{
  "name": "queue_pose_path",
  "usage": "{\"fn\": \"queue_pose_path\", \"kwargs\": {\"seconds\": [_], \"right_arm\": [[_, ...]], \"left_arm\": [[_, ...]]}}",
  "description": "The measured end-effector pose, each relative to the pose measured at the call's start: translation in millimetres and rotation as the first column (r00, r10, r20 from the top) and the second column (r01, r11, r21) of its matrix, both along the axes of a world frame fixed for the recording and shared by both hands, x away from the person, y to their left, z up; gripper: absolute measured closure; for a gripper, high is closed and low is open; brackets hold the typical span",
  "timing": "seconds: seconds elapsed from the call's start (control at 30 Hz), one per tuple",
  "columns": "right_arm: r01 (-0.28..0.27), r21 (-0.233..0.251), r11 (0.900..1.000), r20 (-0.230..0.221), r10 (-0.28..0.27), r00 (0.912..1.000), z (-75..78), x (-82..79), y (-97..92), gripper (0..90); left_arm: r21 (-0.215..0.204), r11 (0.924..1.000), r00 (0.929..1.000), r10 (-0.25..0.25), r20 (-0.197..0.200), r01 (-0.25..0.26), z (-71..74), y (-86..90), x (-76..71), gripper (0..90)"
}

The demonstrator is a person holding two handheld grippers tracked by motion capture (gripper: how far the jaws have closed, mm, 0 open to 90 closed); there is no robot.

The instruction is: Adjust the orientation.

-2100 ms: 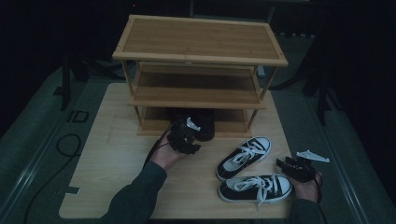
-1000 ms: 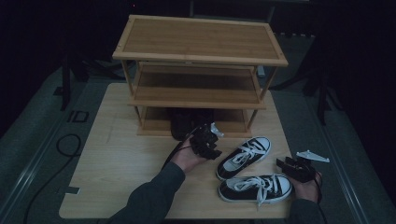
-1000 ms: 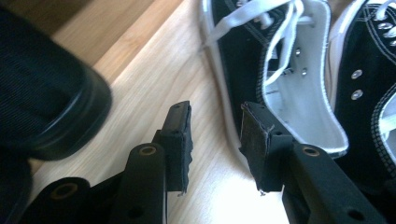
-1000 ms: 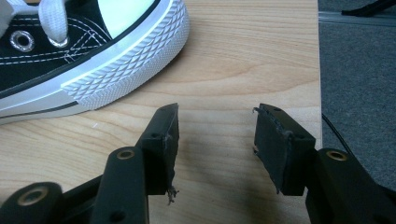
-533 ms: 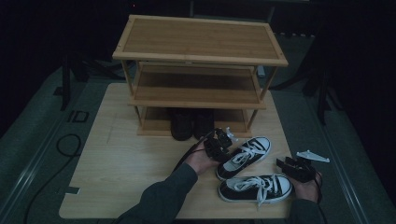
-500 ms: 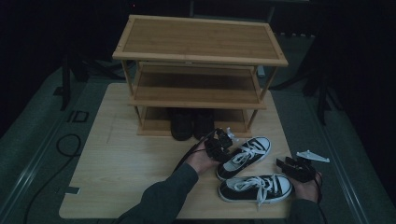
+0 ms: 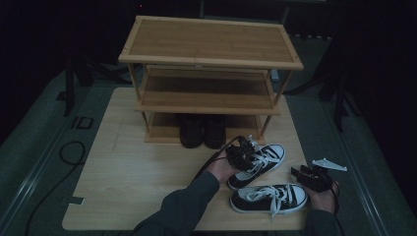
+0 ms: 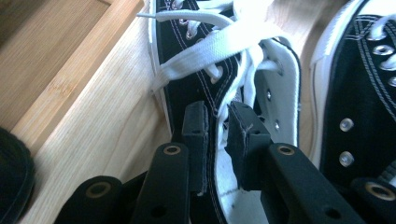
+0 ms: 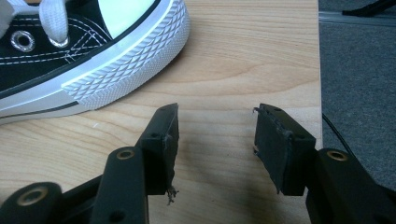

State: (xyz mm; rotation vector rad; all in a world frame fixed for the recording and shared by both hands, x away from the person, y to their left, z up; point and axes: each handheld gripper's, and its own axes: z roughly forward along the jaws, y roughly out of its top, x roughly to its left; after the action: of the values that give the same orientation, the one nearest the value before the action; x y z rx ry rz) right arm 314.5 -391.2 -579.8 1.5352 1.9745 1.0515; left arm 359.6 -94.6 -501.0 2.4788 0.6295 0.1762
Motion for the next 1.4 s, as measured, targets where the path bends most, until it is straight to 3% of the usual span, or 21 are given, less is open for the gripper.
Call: {"fn": "queue_pose_path", "kwargs": {"seconds": [0.13,0.2,0.37,0.7,0.87,1.2,1.27,1.4], "right_arm": [[-0.001,0.000,1.0000,0.000,0.001,1.0000,0.0,0.0,0.0,49.1],[0.000,0.000,1.0000,0.000,0.000,1.0000,0.0,0.0,0.0,49.1],[-0.001,-0.001,1.0000,0.000,0.001,1.0000,0.0,-0.1,-0.1,49.1],[0.005,0.002,1.0000,-0.001,-0.005,1.0000,0.1,0.3,0.3,49.1],[0.005,0.000,1.0000,-0.001,-0.005,1.0000,0.2,0.3,0.5,49.2],[-0.003,0.004,1.0000,-0.001,0.003,1.0000,0.0,-0.5,-0.3,48.5],[-0.005,0.003,1.0000,-0.001,0.005,1.0000,0.0,-0.6,-0.5,48.5],[-0.004,0.002,1.0000,-0.002,0.004,1.0000,0.1,-0.7,-0.2,48.5]], "left_arm": [[-0.004,1.0000,1.0000,0.008,0.001,-0.008,-2.8,-4.1,2.9,80.3],[0.009,0.9999,0.9998,0.009,0.017,-0.009,-2.7,-4.5,2.4,87.6],[-0.025,0.9987,0.9985,0.046,0.031,-0.045,-0.7,2.0,2.3,88.8],[-0.076,0.9910,0.9912,0.115,0.065,-0.110,0.6,24.6,-6.9,88.8],[-0.085,0.9862,0.9879,0.147,0.050,-0.142,0.1,40.9,-7.1,88.7],[-0.092,0.9854,0.9876,0.149,0.050,-0.144,3.1,57.7,-4.8,88.7],[-0.099,0.9835,0.9873,0.155,0.034,-0.151,4.6,61.6,-2.7,88.7],[-0.083,0.9880,0.9904,0.134,0.034,-0.130,2.8,65.3,-7.3,88.7]]}}
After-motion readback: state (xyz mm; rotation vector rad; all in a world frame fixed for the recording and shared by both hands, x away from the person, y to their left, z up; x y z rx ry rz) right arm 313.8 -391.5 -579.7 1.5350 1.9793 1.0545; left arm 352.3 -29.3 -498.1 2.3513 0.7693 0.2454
